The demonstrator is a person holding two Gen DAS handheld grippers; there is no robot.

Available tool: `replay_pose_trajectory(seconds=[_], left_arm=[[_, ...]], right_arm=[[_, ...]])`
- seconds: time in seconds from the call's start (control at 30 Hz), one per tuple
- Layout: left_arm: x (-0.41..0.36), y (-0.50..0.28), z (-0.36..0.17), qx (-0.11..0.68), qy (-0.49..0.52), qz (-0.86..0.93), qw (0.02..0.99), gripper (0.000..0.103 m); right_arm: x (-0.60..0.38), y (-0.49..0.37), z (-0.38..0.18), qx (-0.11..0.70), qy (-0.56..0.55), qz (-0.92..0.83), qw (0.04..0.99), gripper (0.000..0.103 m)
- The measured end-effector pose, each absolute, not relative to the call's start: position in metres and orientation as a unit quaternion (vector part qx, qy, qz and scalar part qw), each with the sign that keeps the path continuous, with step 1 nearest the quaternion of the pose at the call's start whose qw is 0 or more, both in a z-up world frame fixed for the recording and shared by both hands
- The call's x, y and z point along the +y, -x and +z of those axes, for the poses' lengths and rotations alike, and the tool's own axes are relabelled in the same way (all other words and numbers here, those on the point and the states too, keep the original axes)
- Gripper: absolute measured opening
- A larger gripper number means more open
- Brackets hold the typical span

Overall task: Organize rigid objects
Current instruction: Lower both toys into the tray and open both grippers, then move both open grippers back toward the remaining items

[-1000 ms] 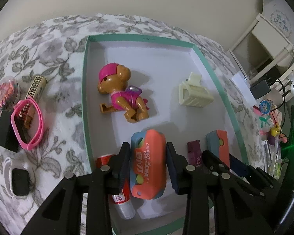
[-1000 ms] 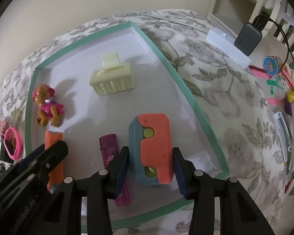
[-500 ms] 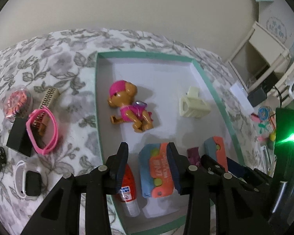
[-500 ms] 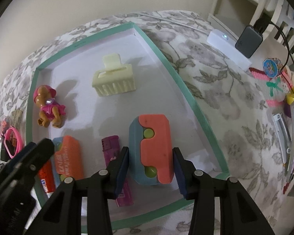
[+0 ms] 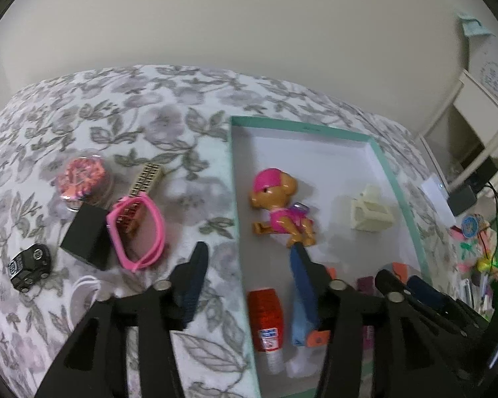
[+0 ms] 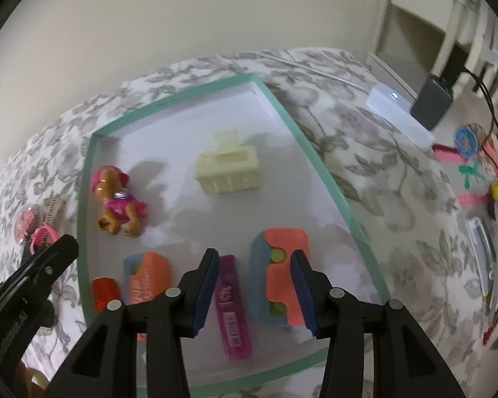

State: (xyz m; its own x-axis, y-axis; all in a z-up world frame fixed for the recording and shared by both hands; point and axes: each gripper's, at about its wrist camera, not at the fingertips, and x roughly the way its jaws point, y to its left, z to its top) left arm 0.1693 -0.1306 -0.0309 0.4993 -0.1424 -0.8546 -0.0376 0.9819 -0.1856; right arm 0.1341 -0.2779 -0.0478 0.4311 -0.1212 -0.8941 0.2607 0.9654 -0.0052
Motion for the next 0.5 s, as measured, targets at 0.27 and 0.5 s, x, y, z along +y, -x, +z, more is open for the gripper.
replay_pose_trajectory(seconds=[0.27, 0.5], left_arm=[[-0.117, -0.171, -0.034, 0.506, 0.1, -0.004, 0.857, 0.066], [-0.108, -0.17, -0.031, 0.493, 0.104, 0.013, 0.864, 0.08]], right_arm=[[-0.27, -0.135, -0.047, 0.513, -0.059, -0.099, 0.85, 0.07], [-0.273, -0.136, -0.053, 0.52, -0.07, -0.099, 0.846, 0.079]])
